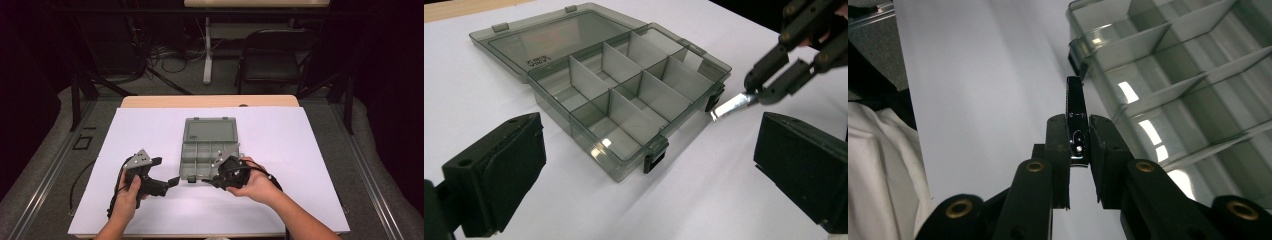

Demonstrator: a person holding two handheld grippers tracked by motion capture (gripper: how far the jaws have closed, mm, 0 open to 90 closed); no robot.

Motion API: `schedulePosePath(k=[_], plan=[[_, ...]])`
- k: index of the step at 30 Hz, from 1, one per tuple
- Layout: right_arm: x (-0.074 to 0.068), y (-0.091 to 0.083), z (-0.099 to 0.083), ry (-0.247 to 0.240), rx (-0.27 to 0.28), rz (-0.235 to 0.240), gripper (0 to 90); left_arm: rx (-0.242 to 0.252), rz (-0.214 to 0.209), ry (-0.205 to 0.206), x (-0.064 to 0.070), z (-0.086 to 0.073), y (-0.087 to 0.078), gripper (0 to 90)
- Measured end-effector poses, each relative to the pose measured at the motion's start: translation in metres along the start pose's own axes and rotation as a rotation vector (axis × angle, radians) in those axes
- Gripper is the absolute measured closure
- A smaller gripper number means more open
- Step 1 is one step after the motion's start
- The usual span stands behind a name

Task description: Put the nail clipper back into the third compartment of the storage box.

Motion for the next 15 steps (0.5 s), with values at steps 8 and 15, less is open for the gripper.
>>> schedulePosePath(k=[8, 15], plan=[[0.028, -0.012, 0.013, 0.021, -0.028, -0.040, 79.9, -0.002, 0.000, -0.002, -0.001, 0.000, 0.000, 0.4], [0.053, -0.014, 0.021, 0.059, -0.058, -0.078, 79.9, 0.000, -0.002, -0.004, -0.001, 0.000, 0.000, 0.4]])
Point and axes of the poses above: each handheld gripper's, and its own axes: y roughly forward along the jaws, z roughly out of its top, x roughly to its right, the point moved 3 cm from there along y, roughly forward along the jaws, and after that the axes turned 13 degrees about -y, right-handed, at the moved point
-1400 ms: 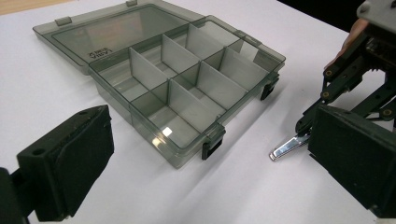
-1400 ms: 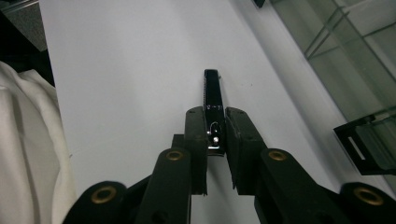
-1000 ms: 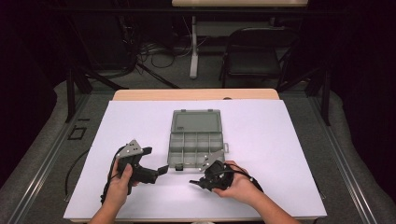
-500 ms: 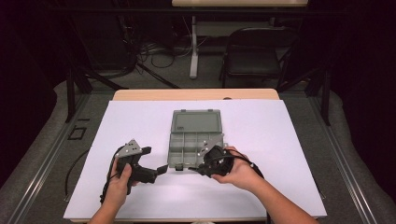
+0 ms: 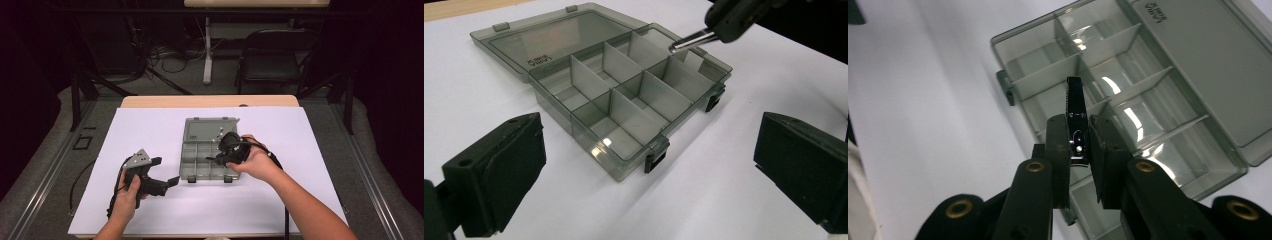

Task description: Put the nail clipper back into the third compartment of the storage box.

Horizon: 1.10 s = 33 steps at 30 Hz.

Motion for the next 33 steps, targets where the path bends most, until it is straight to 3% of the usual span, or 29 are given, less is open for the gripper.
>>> schedulePosePath(k=[13, 17, 18, 24, 25, 28, 29, 30, 31, 32, 33], plan=[[0.031, 0.011, 0.002, 0.078, -0.020, -0.043, 79.9, -0.001, 0.001, -0.002, -0.001, 0.000, 0.000, 0.4], [0.038, 0.015, 0.000, 0.100, -0.065, -0.044, 79.9, -0.001, -0.001, 0.000, -0.001, 0.000, 0.001, 0.4], [0.040, 0.018, 0.000, 0.115, -0.050, -0.055, 79.9, -0.003, -0.001, 0.001, -0.001, 0.000, 0.001, 0.4], [0.048, 0.028, -0.002, 0.165, -0.086, -0.070, 79.9, -0.006, -0.001, 0.001, -0.001, 0.000, 0.001, 0.4], [0.050, 0.031, -0.003, 0.171, -0.062, -0.082, 79.9, -0.006, 0.002, 0.000, -0.001, 0.000, 0.001, 0.4], [0.053, 0.033, -0.004, 0.192, -0.106, -0.079, 79.8, -0.005, 0.003, 0.001, -0.001, 0.000, 0.001, 0.4], [0.053, 0.038, -0.005, 0.198, -0.063, -0.097, 79.8, -0.005, 0.003, 0.001, -0.001, 0.000, 0.001, 0.4], [0.054, 0.035, -0.006, 0.194, -0.143, -0.078, 79.8, -0.005, 0.003, 0.000, -0.001, -0.001, 0.001, 0.4], [0.054, 0.043, -0.007, 0.208, -0.058, -0.112, 79.9, -0.006, 0.002, 0.000, -0.001, -0.001, 0.001, 0.4], [0.055, 0.042, -0.007, 0.210, -0.102, -0.096, 79.8, -0.006, 0.002, 0.000, -0.001, -0.001, 0.001, 0.4], [0.055, 0.043, -0.008, 0.213, -0.101, -0.094, 79.9, -0.005, 0.003, 0.000, -0.002, -0.001, 0.001, 0.4]])
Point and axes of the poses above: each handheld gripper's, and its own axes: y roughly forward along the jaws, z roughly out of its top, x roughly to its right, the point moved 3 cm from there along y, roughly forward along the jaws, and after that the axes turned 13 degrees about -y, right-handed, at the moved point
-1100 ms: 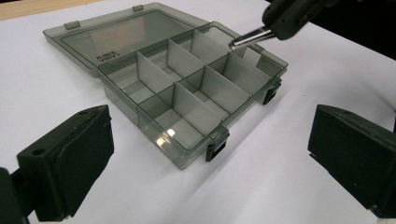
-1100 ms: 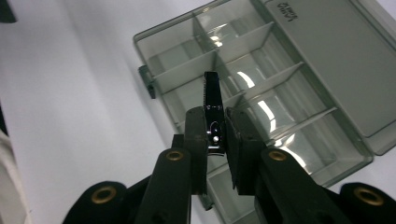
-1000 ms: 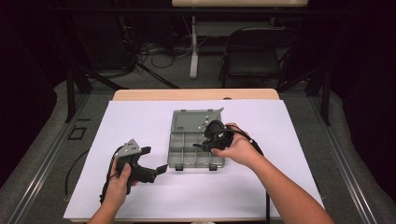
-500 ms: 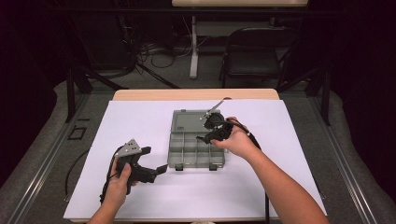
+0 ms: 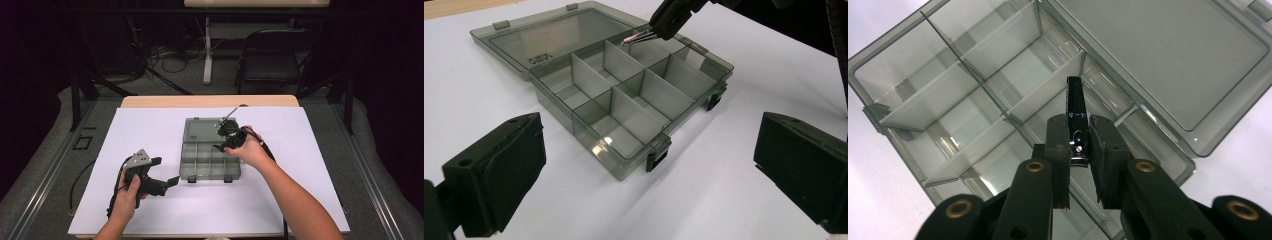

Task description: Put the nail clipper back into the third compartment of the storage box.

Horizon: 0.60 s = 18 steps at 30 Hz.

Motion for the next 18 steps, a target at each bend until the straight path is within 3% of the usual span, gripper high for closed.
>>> schedulePosePath(k=[3, 9, 12, 13, 18], plan=[[0.001, 0.002, -0.002, 0.007, -0.024, 0.007, 79.9, 0.000, 0.002, 0.004, 0.000, 0.000, 0.000, 0.4], [0.000, 0.009, -0.001, 0.029, 0.006, -0.003, 79.8, -0.004, -0.003, 0.003, -0.001, 0.000, 0.001, 0.4], [-0.002, 0.010, -0.001, 0.047, -0.017, 0.000, 79.8, -0.003, -0.003, 0.003, -0.001, 0.000, 0.001, 0.4], [-0.001, 0.010, -0.001, 0.025, -0.030, -0.005, 79.8, -0.004, -0.003, 0.002, -0.001, 0.000, 0.001, 0.4], [-0.002, 0.013, 0.000, 0.036, -0.010, -0.009, 79.8, -0.002, -0.005, -0.001, 0.000, -0.001, 0.001, 0.4]])
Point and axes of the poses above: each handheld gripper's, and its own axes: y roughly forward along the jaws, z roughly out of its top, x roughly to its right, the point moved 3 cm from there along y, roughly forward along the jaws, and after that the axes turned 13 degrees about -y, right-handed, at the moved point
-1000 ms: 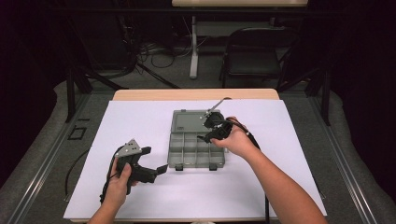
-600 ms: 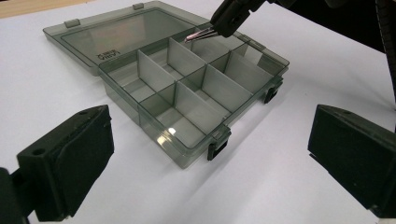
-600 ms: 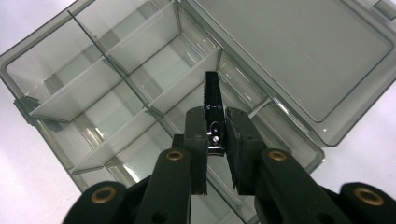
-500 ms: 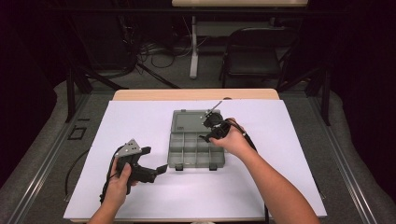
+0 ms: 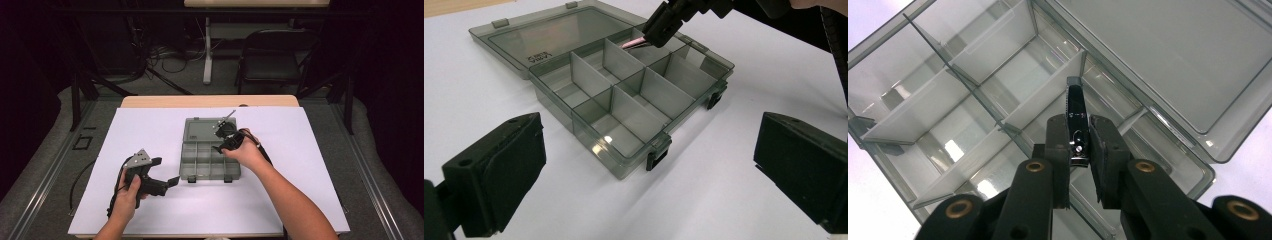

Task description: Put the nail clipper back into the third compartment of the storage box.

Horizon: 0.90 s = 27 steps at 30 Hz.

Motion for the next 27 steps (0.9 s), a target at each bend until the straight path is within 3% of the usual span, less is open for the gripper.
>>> schedulePosePath(k=[4, 10, 13, 18, 19, 23, 27], plan=[[-0.0011, 0.0000, 0.0007, -0.001, -0.022, -0.002, 79.8, -0.006, 0.002, 0.001, -0.0002, -0.0001, -0.0002, 0.4], [-0.0028, 0.0046, 0.0012, 0.004, 0.005, -0.012, 79.8, -0.005, 0.001, -0.001, -0.0008, -0.0002, -0.0004, 0.4], [-0.0032, 0.0035, 0.0005, -0.002, -0.034, -0.005, 79.8, -0.004, 0.004, 0.001, -0.0007, -0.0002, -0.0001, 0.4], [-0.0028, 0.0056, 0.0001, -0.002, -0.018, -0.008, 79.8, -0.006, 0.003, 0.002, -0.0006, -0.0002, 0.0000, 0.4], [-0.0029, 0.0072, 0.0001, 0.005, 0.007, -0.013, 79.8, -0.006, 0.002, 0.001, -0.0008, -0.0003, 0.0000, 0.4], [-0.0030, 0.0059, 0.0001, 0.005, -0.020, -0.009, 79.8, -0.005, 0.003, 0.002, -0.0006, -0.0004, 0.0003, 0.4], [-0.0037, 0.0077, 0.0001, 0.012, -0.010, -0.007, 79.6, -0.004, 0.003, 0.001, -0.0007, -0.0003, 0.0001, 0.4]])
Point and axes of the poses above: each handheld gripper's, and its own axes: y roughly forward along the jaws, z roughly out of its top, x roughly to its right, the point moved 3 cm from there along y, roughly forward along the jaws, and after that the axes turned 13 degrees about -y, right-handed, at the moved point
